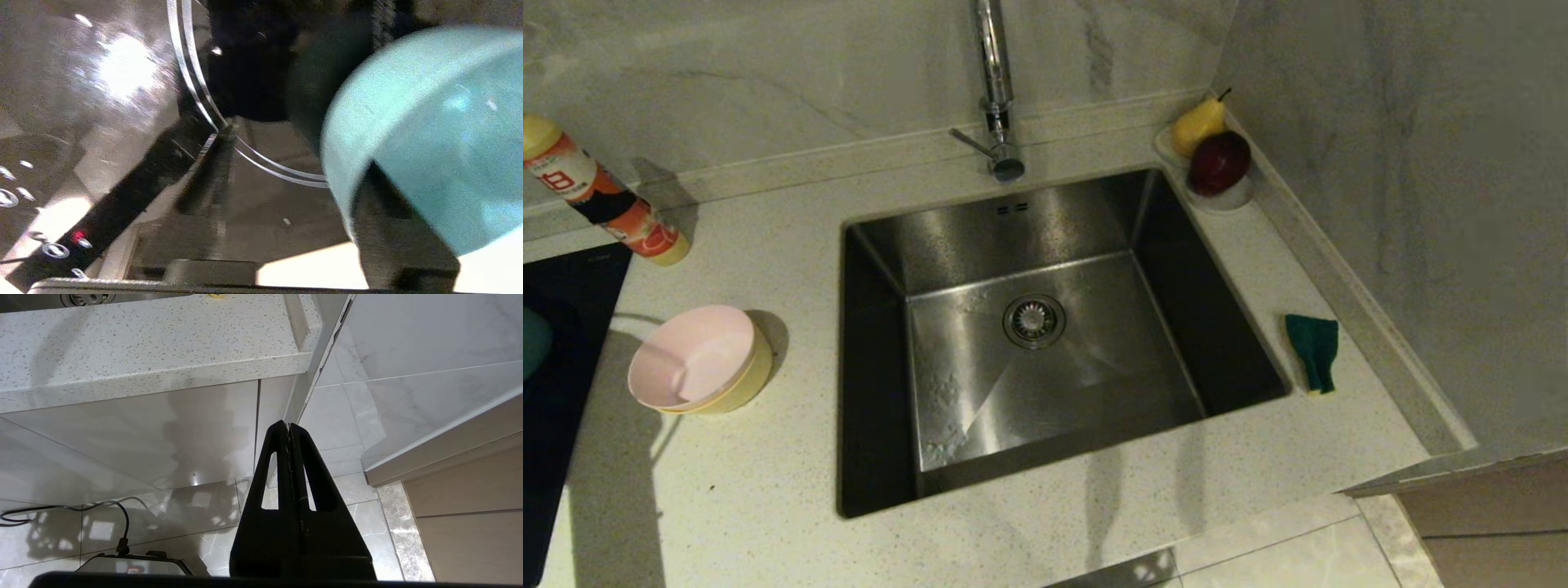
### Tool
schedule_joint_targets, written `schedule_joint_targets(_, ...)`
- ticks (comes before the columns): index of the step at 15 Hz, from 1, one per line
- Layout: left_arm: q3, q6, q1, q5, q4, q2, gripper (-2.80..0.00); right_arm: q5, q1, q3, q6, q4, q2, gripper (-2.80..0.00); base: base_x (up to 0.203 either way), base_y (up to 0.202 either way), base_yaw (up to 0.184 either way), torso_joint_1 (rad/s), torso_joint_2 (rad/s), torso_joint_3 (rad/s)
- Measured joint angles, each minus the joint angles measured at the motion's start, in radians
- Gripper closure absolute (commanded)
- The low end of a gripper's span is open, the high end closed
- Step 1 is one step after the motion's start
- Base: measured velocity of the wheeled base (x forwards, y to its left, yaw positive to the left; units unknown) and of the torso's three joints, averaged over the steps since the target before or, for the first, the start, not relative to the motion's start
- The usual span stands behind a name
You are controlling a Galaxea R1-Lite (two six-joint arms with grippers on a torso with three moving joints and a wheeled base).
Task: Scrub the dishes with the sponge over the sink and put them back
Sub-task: Place the bowl on the bowl
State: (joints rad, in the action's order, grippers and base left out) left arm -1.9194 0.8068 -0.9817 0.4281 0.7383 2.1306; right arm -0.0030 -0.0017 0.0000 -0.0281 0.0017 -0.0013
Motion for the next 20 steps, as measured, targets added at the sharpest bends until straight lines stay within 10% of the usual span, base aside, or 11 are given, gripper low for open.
schedule_joint_targets(12,-0.008,-0.017,-0.005,0.042,0.136,-0.154,0.0,0.0,0.0,0.0,0.0,0.0,0.0,0.0,0.0,0.0,0.0,0.0,0.0,0.0)
schedule_joint_targets(20,0.005,-0.395,0.017,0.121,0.489,-0.379,0.0,0.0,0.0,0.0,0.0,0.0,0.0,0.0,0.0,0.0,0.0,0.0,0.0,0.0)
